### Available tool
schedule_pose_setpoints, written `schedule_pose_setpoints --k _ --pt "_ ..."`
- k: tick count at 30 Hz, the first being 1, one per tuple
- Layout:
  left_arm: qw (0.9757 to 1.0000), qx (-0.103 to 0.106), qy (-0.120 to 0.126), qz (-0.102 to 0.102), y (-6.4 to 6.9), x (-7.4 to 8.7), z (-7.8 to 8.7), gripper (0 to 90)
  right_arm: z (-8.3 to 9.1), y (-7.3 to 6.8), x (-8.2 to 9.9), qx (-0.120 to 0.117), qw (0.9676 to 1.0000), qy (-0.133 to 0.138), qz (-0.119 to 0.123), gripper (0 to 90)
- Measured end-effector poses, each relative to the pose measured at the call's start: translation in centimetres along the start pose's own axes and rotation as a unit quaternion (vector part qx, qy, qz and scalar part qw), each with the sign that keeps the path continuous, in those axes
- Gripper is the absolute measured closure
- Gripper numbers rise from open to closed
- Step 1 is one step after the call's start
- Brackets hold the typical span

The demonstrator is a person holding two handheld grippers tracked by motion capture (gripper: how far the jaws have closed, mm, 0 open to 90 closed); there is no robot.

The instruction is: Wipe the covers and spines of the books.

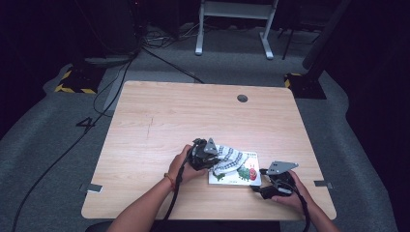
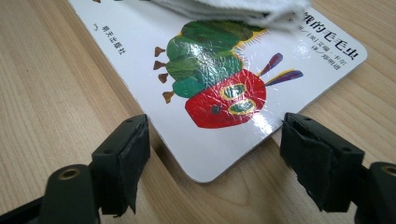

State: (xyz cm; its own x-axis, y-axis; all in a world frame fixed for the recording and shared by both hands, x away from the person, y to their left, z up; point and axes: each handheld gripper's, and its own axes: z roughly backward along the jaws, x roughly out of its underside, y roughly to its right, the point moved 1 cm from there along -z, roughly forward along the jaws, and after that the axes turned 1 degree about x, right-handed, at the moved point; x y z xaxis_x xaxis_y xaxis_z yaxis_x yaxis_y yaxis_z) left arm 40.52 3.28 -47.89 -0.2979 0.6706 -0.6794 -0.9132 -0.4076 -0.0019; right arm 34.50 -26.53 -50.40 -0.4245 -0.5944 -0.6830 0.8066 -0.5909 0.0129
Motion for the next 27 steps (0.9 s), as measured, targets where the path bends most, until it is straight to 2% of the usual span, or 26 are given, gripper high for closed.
schedule_pose_setpoints --k 3,8,9,10,11,15,17,19,21,27 --pt "1.0 -0.003 -0.001 0.005 -0.4 0.5 0.6 82.0 0.0 0.0 0.0 0.0 1.0 0.0 0.0 25.6" --pt "1.0 0.006 0.002 -0.001 0.2 -0.5 -0.4 81.9 0.0 0.1 0.0 0.0 1.0 0.0 0.001 26.1" --pt "0.9998 0.014 0.003 -0.014 1.0 -1.3 -1.2 81.9 0.1 0.1 0.0 -0.002 1.0 -0.001 0.003 26.8" --pt "0.9998 0.014 0.003 -0.014 1.0 -1.3 -1.2 81.9 0.1 0.1 0.0 -0.002 1.0 -0.001 0.003 26.8" --pt "0.9996 0.02 0.003 -0.018 1.6 -1.9 -1.8 81.9 0.1 0.2 0.0 -0.003 1.0 -0.001 0.004 27.1" --pt "0.9985 0.028 -0.004 -0.047 3.1 -4.0 -3.7 81.8 0.3 0.3 0.2 -0.003 1.0 -0.002 0.006 28.2" --pt "0.998 0.031 -0.008 -0.054 3.4 -4.8 -4.4 81.8 0.4 0.5 0.3 -0.002 1.0 -0.001 0.006 27.9" --pt "0.9977 0.026 -0.013 -0.061 3.3 -5.6 -5.1 81.8 0.5 0.6 0.4 -0.002 1.0 -0.002 0.004 27.9" --pt "0.9982 0.025 -0.015 -0.053 2.9 -6.1 -5.5 81.8 0.6 0.8 0.5 0.0 1.0 -0.003 0.004 27.9" --pt "0.9989 0.012 -0.018 -0.041 1.8 -5.8 -5.2 81.7 0.9 1.4 0.8 0.005 1.0 -0.005 -0.003 27.3"
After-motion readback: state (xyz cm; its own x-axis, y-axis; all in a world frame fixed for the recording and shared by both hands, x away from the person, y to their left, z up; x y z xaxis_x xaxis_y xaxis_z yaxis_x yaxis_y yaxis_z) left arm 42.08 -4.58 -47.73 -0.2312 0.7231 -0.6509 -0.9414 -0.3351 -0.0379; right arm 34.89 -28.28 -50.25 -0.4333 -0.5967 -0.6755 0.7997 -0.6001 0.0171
